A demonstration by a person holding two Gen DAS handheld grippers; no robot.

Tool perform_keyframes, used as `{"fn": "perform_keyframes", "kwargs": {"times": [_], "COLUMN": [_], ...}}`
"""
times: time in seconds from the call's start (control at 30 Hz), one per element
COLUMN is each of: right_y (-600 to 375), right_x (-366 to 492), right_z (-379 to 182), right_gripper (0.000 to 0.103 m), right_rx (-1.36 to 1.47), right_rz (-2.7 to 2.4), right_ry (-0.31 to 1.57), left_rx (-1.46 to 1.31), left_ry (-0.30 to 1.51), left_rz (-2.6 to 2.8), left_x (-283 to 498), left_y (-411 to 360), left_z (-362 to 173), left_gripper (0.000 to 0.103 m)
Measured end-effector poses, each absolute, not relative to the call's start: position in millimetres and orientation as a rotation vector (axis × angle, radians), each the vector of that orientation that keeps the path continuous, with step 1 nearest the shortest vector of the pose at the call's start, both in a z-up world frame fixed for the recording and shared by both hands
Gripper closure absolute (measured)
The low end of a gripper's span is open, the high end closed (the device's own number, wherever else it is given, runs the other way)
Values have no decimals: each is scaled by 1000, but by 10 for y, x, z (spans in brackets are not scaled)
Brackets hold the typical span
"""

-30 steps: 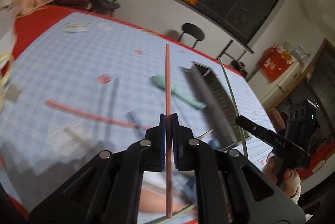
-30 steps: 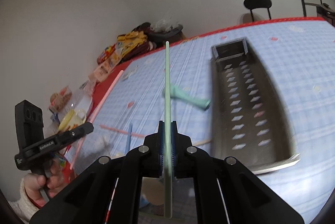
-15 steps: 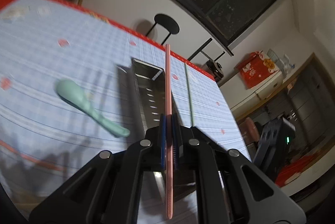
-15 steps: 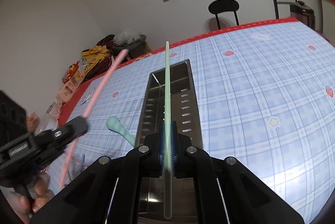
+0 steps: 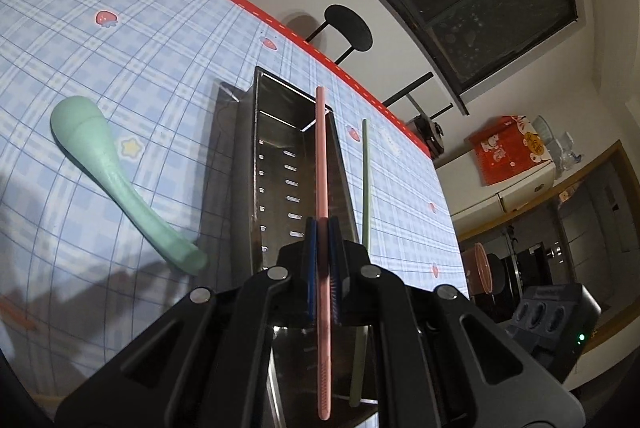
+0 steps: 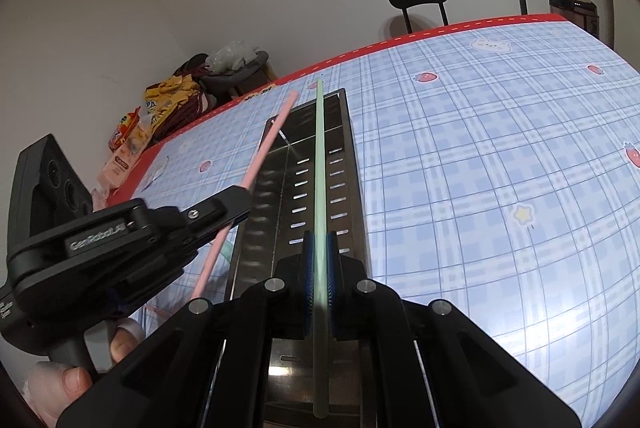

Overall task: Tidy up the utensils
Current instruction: 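Carry both chopsticks to the metal caddy and release them inside, then move both grippers back over the scattered utensils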

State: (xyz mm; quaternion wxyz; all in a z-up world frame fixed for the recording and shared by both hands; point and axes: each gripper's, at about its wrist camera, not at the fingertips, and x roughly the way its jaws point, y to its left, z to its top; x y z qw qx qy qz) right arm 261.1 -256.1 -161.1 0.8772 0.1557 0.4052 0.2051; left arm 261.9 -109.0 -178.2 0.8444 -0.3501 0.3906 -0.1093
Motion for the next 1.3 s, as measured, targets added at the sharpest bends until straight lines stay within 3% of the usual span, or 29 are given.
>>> {"fn": "perform_keyframes", "kwargs": {"times": [0.1, 0.17, 0.3, 0.5, 0.63, 0.7, 0.8, 1.3], "right_y": [-2560, -2566, -2592, -2590, -2551, -2521, -2456, -2107], "right_x": [2624, 2621, 2593, 2441, 2323, 2280, 2240, 1788], "right_z": [-1624, -1620, -1569, -1404, -1297, -1266, -1250, -1264], "right_gripper": [96, 95, 89, 45, 16, 7, 6, 6], "right_rx": [323, 323, 327, 273, 223, 216, 194, 125], "right_rz": [423, 422, 418, 394, 371, 371, 388, 456], "right_ry": [848, 845, 824, 738, 678, 654, 627, 624], "left_rx": [-737, -723, -709, -598, -482, -415, -337, -116], "left_ry": [835, 832, 792, 700, 650, 623, 590, 612], "left_rz": [-230, -230, -250, -241, -211, -189, -159, -74], "left_x": [2698, 2727, 2691, 2478, 2213, 2048, 1790, 398], "left_y": [-1097, -1086, -1019, -814, -663, -556, -400, 401], "left_z": [-1821, -1792, -1648, -1322, -1151, -1072, -971, -1048], "left_gripper": [93, 84, 76, 53, 28, 16, 7, 6]}}
